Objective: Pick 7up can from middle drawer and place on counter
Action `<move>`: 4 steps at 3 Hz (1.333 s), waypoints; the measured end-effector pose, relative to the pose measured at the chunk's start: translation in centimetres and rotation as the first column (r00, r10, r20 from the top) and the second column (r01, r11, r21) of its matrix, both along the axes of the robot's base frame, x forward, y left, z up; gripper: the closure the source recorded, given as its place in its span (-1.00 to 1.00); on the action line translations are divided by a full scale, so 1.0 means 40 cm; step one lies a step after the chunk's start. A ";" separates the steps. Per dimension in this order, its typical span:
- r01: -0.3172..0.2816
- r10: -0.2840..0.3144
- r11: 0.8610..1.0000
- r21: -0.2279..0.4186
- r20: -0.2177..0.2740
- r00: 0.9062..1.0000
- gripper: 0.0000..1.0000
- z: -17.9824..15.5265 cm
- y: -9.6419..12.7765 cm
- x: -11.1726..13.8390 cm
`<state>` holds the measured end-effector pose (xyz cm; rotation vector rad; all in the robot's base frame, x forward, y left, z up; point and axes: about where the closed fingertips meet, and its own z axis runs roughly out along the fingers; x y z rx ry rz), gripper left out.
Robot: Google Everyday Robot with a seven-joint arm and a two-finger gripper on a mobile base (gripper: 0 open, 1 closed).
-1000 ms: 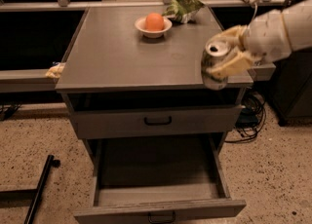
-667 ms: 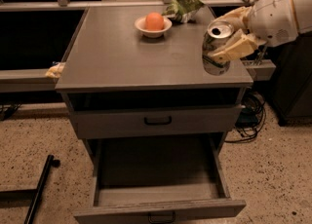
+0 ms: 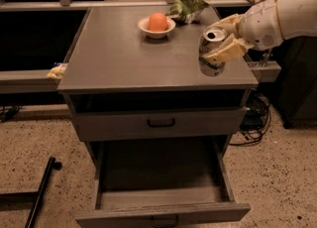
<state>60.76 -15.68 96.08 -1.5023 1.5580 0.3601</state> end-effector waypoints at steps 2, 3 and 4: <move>0.006 -0.004 0.997 0.083 -0.021 1.000 1.00 -0.060 0.022 0.145; 0.023 -0.018 0.992 0.128 -0.044 0.999 1.00 -0.092 0.023 0.185; 0.054 -0.043 0.986 0.159 -0.067 0.997 1.00 -0.125 0.013 0.204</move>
Offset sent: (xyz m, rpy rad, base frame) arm 0.0884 0.0071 -0.0332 0.1302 0.0284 -0.0165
